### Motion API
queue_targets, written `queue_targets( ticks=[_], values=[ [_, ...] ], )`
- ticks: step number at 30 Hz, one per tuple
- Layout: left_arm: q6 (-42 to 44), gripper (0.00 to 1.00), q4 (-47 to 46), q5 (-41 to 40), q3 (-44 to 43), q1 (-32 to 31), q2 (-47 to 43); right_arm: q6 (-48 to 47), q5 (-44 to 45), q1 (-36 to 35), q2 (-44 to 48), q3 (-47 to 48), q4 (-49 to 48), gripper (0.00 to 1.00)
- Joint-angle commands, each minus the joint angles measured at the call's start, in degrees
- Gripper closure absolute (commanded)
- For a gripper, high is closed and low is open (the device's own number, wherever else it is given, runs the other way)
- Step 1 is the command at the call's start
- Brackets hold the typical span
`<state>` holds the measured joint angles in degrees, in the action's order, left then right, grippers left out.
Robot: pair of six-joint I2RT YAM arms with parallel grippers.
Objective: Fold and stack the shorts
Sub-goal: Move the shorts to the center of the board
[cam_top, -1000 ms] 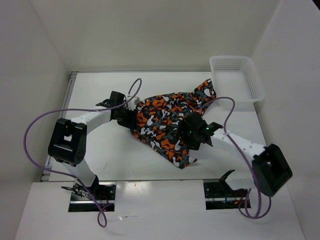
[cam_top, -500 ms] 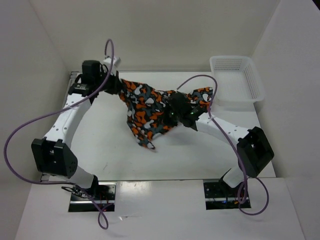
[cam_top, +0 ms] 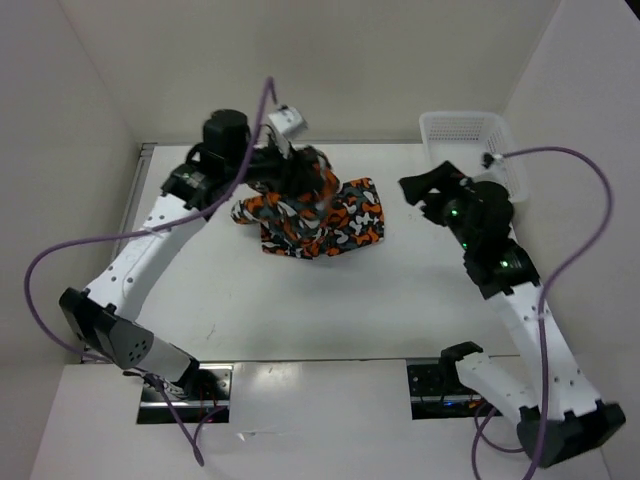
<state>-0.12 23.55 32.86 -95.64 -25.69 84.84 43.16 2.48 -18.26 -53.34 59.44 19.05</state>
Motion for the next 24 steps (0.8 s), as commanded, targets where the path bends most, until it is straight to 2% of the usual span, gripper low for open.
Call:
queue_targets(
  ticks=[1,2,3,7,8,10,12,13,14,16,17,21,24],
  values=[
    [0.12,0.13,2.19,5.99,6.06,-4.01,2.17,-3.69,-3.35,8.67,3.07,-2.66,6.17,0.19],
    [0.12,0.04,2.20,4.42,6.94,-3.23,2.17,-4.39,-6.32,9.90,3.07,-3.27,7.39,0.18],
    [0.12,0.00,2.81,4.40,7.65,-2.44,1.30,-4.92,-7.30,10.69,2.02,-3.28,7.93,0.17],
    [0.12,0.00,5.18,-1.55,11.43,3.53,-4.23,-7.02,-7.84,9.21,-1.49,-4.07,7.93,0.17],
    [0.12,0.00,6.67,-5.75,12.91,7.11,-5.98,-7.82,-7.84,7.64,-3.94,-1.98,8.72,0.17],
    [0.12,0.00,9.05,-7.98,16.25,11.26,-7.84,-9.83,-3.99,4.39,-6.94,0.75,10.39,0.17],
    [0.12,0.00,9.94,-8.69,22.40,17.41,-9.95,-11.85,1.44,-2.89,-12.47,7.50,12.15,0.17],
    [0.12,0.00,9.94,-8.69,24.68,19.17,-10.56,-11.87,4.17,-5.97,-14.75,7.53,12.76,0.17],
    [0.12,0.00,9.94,-8.69,27.06,20.75,-11.27,-13.00,6.98,-13.04,-19.82,10.67,13.38,0.15],
    [0.12,0.00,9.24,-10.88,33.98,24.63,-11.27,-13.62,15.92,-20.29,-25.90,14.02,16.09,0.13],
    [0.12,0.00,8.54,-11.50,36.20,25.68,-10.75,-13.63,18.50,-26.41,-32.03,17.08,16.98,0.13],
    [0.12,0.00,3.53,-10.89,44.12,28.07,-7.94,-13.10,27.39,-35.51,-42.08,19.84,18.31,0.12],
    [0.12,0.00,-1.92,-7.65,46.59,28.07,-4.08,-12.57,27.40,-35.53,-43.42,17.65,15.68,0.12]
  ],
)
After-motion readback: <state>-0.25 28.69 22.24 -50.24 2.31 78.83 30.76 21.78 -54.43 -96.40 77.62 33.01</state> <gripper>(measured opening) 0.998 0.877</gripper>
